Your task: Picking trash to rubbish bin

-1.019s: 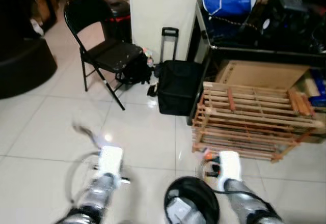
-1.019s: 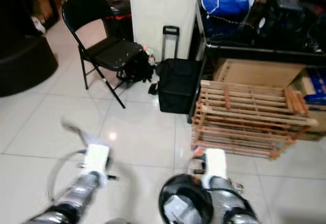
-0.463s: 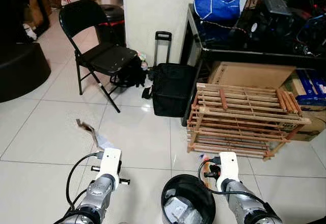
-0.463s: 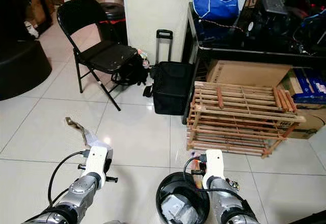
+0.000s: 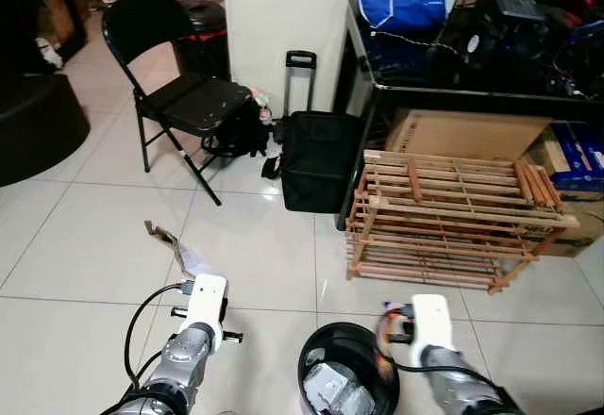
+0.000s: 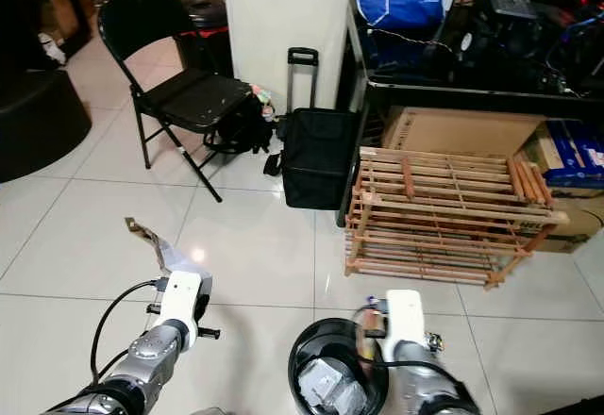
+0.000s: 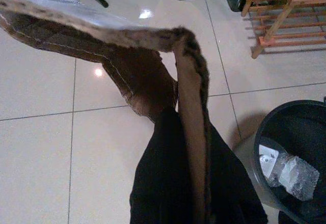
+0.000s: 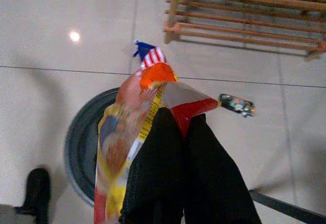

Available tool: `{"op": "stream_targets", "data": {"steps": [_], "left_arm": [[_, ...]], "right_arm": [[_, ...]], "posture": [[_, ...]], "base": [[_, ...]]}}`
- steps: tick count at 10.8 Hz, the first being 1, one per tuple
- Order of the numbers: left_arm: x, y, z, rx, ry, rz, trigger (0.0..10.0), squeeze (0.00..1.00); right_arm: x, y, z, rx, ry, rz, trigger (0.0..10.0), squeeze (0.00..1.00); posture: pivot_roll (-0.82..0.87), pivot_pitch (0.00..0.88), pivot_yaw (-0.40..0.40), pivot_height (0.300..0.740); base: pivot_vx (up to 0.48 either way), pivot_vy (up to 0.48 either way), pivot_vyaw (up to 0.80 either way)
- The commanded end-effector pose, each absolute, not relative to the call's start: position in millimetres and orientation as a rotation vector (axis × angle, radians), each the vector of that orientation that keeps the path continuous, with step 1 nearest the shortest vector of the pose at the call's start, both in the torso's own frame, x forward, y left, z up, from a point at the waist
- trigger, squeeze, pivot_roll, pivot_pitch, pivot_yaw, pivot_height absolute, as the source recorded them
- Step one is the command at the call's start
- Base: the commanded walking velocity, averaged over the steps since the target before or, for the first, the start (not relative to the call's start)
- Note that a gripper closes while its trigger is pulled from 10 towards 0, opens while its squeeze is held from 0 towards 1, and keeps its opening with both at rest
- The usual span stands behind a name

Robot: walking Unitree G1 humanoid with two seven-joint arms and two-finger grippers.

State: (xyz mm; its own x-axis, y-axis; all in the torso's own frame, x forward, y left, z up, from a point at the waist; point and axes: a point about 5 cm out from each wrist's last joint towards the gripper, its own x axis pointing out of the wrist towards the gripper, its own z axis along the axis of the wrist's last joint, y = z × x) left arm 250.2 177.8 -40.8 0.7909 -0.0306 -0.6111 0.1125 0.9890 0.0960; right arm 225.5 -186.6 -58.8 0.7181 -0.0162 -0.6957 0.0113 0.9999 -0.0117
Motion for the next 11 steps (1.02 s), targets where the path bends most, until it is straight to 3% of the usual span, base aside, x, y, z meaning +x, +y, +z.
{"op": "stream_targets", "data": {"steps": [1,4,11], "left_arm": [[249.0,177.4,-41.5,0.14,0.657,-0.09,10.0,0.0],[247.3,176.7,-42.8,0.136,0.662,-0.096,10.0,0.0],[244.5,176.1,-44.5,0.128,0.669,-0.123,10.0,0.0]], "right_arm": [[218.3,-201.6,-61.5,-0.02,0.8,-0.076,10.0,0.0],[220.1,-205.6,-59.5,-0.011,0.787,-0.076,10.0,0.0],[257.0,-183.0,-36.4,-0.04,0.687,0.14,10.0,0.0]], "posture": [[0.08,0.023,-0.045,0.74],[0.08,0.027,-0.048,0.74],[0.11,0.043,-0.052,0.74]], "base": [[0.0,0.0,0.0],[0.0,0.0,0.0],[0.0,0.0,0.0]]}}
